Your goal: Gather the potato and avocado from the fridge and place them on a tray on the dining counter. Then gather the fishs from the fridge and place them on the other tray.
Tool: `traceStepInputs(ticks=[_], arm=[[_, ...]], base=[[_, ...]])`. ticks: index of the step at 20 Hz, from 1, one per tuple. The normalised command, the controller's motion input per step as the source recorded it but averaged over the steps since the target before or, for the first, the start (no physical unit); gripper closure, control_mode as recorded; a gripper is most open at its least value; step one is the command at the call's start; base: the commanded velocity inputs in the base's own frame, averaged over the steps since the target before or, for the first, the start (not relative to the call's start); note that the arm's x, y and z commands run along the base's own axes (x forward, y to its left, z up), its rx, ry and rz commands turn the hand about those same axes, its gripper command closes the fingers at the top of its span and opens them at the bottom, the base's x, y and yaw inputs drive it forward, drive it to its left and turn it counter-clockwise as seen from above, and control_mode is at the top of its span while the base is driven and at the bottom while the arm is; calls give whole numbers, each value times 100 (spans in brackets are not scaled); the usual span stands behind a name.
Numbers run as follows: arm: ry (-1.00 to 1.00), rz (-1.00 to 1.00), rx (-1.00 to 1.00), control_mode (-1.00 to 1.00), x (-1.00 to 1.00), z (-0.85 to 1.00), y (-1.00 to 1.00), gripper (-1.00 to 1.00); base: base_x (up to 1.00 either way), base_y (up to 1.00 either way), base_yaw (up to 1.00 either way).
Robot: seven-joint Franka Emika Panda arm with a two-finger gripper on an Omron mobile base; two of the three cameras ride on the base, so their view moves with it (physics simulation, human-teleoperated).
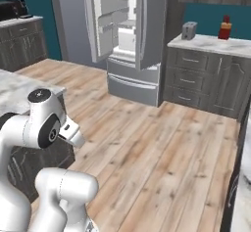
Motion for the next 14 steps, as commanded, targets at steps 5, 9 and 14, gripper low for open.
traceStepInputs(ticks=[5,9,14], arm=[[0,0,0,100,0,0,0,-100],[0,0,0,100,0,0,0,-100],[0,0,0,100,0,0,0,-100]], base=[[84,0,0],[83,0,0],[81,6,-3]])
